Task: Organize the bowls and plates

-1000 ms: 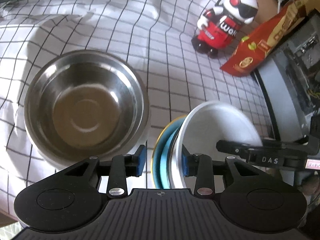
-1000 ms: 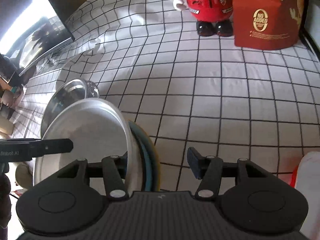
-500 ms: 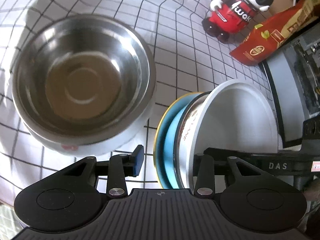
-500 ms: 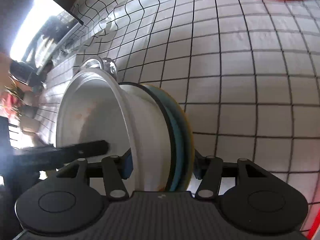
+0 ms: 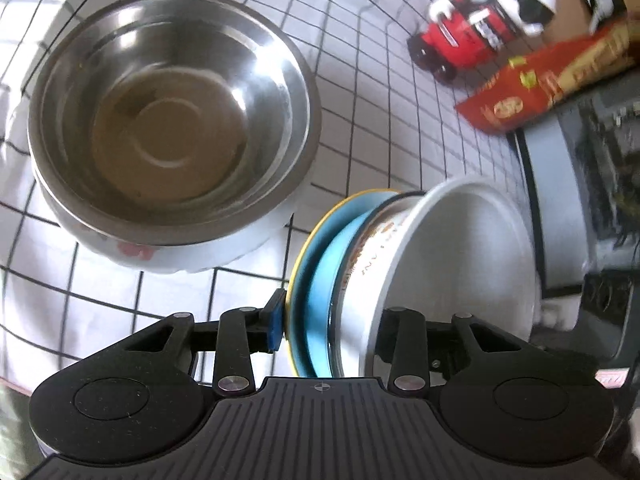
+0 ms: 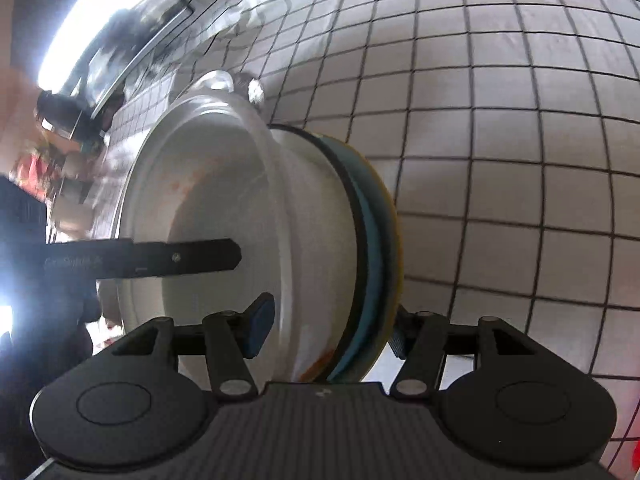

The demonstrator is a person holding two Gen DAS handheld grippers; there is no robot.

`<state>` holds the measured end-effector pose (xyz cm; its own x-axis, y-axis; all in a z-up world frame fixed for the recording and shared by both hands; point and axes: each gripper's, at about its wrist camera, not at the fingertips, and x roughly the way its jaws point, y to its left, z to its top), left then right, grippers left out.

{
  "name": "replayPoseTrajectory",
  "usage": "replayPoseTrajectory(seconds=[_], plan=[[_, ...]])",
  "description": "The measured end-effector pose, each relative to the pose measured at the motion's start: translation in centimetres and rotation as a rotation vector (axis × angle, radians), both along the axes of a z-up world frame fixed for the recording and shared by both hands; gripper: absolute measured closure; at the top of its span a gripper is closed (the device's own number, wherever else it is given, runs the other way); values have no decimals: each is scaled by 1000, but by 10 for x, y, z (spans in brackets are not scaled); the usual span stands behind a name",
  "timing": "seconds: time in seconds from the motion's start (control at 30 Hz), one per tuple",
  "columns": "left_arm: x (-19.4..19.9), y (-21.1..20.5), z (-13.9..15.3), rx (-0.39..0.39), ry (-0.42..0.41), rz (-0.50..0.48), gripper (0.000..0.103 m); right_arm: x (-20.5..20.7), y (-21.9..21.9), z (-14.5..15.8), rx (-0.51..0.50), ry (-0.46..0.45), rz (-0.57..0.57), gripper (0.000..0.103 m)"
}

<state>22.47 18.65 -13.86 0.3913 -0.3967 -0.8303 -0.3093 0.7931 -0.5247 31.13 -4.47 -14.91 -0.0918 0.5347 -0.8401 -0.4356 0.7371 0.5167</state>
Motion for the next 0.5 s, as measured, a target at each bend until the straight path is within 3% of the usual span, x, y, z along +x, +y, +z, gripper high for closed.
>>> replayPoseTrajectory(seconds=[0.27,0.5], plan=[[14,-14,7,110,13,-32,61,13,3,0,-10,0,-37,45],[18,-7,6,93,0,-13,60,23,9,1,-19,-10,-44,45]])
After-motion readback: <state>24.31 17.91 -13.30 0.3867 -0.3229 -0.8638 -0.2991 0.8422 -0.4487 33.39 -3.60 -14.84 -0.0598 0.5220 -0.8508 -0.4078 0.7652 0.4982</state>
